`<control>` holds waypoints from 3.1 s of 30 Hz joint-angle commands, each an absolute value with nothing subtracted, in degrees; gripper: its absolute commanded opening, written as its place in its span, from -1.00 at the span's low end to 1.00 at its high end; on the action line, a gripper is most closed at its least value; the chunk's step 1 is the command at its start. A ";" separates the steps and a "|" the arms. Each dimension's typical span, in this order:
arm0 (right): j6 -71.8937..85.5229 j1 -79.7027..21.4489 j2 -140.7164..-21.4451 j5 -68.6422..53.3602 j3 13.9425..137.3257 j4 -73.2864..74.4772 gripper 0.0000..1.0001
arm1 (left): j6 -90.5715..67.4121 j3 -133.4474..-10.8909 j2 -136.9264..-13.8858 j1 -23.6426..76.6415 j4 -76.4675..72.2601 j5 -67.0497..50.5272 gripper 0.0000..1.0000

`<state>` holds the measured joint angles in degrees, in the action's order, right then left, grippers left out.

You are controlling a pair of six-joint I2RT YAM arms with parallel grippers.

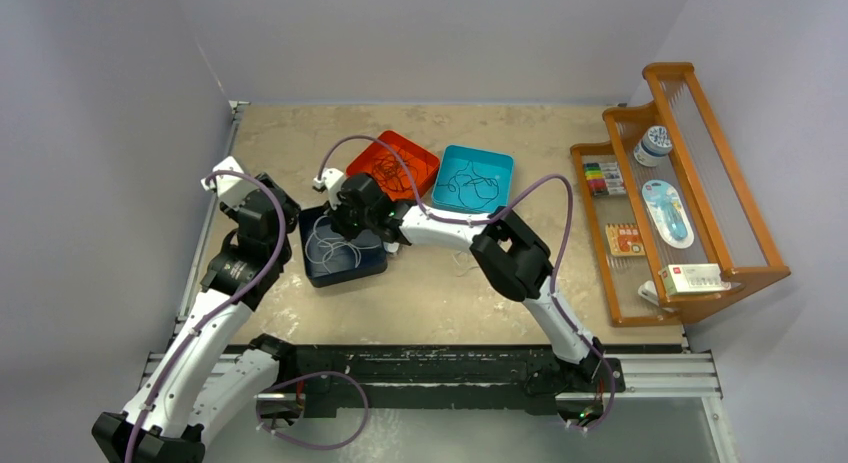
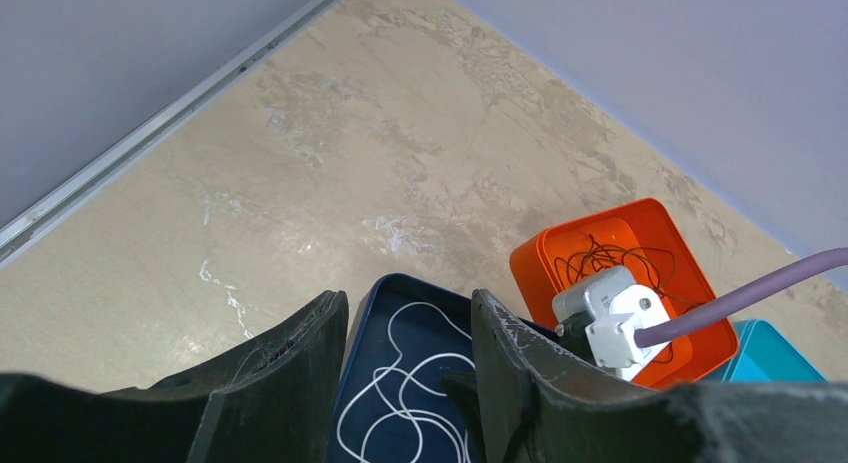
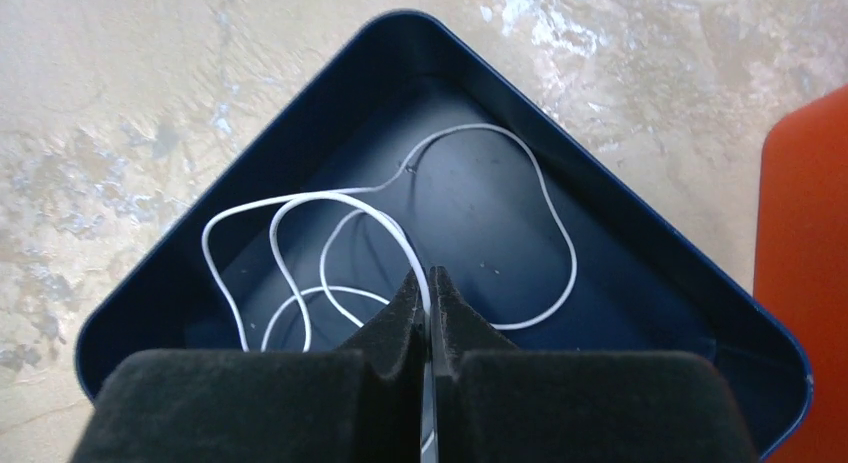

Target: Untangle the cables

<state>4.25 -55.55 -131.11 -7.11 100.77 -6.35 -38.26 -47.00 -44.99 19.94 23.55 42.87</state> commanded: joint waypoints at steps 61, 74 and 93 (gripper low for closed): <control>15.82 -42.10 -96.70 -7.39 63.42 -24.15 -0.02 | -33.03 -44.23 -67.92 31.21 16.16 12.35 -0.18; 16.50 -42.05 -96.15 -7.04 62.55 -23.83 -0.03 | -35.03 -41.46 -70.66 31.64 15.20 12.07 -0.23; 16.66 -41.95 -95.15 -5.64 61.19 -23.67 -0.03 | -37.27 -39.09 -74.37 31.64 7.95 20.75 -0.71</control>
<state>16.47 -41.98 -98.78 -6.90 61.76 -21.76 -36.34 -39.81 -74.30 31.64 13.98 15.75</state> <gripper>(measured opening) 0.485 0.170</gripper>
